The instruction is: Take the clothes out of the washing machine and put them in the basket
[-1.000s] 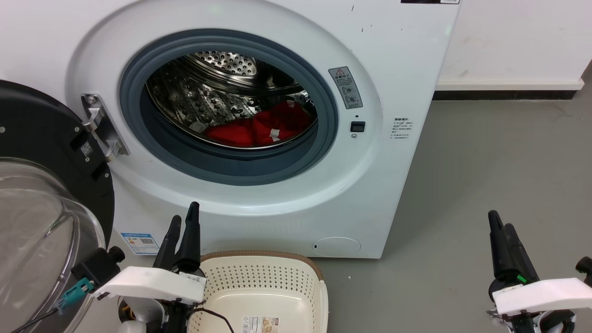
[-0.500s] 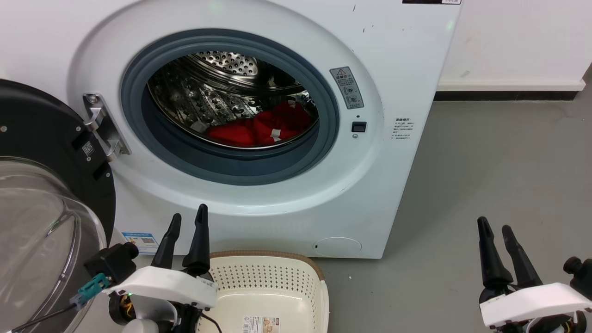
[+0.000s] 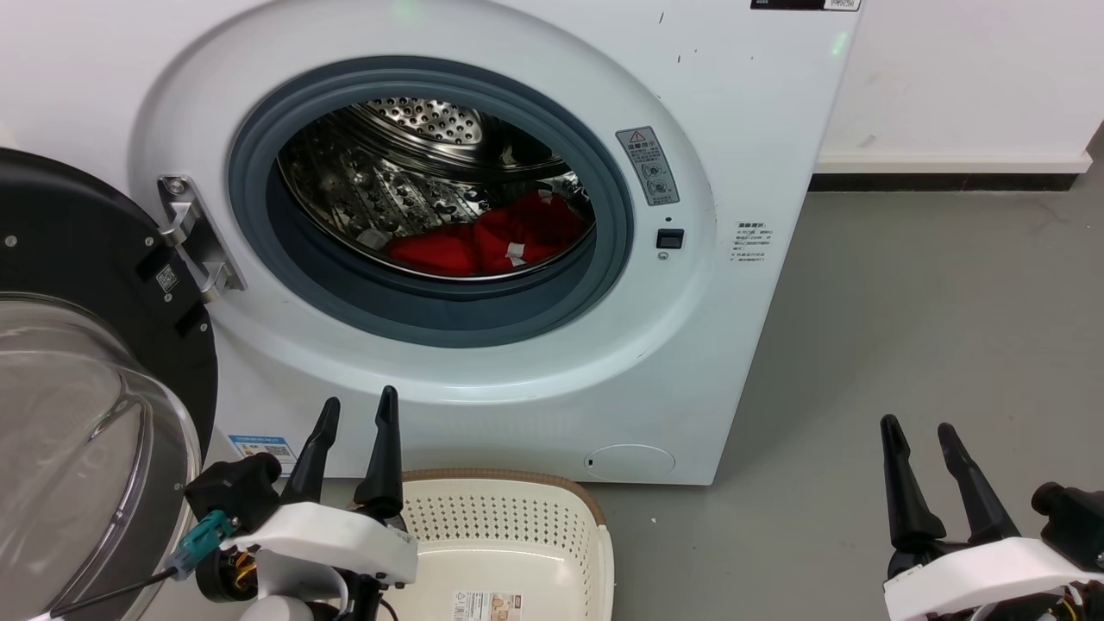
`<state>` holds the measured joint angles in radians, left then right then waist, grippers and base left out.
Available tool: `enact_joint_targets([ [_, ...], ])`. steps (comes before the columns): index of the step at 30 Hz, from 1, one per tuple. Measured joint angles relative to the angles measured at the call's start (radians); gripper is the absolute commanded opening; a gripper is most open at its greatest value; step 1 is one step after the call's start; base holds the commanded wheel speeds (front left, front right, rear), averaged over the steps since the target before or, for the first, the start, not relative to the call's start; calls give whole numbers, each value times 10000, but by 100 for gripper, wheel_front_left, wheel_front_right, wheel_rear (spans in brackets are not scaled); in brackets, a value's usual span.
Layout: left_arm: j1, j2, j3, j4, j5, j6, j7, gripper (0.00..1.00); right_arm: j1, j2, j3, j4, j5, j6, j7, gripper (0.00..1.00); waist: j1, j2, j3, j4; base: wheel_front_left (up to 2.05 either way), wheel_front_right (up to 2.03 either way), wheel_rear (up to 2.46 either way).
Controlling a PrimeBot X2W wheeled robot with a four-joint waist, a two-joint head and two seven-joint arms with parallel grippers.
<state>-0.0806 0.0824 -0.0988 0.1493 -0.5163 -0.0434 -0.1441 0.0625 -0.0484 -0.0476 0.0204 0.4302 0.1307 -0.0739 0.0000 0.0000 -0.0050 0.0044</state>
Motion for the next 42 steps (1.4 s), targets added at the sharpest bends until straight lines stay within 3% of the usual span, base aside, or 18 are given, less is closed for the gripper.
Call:
enact_joint_targets([
  [42, 49, 10, -121, 270, 3432, 447, -920, 100, 295, -6, -171, -583, -3522, 2, -355, 100, 0, 0, -94, 89, 0, 0, 0],
])
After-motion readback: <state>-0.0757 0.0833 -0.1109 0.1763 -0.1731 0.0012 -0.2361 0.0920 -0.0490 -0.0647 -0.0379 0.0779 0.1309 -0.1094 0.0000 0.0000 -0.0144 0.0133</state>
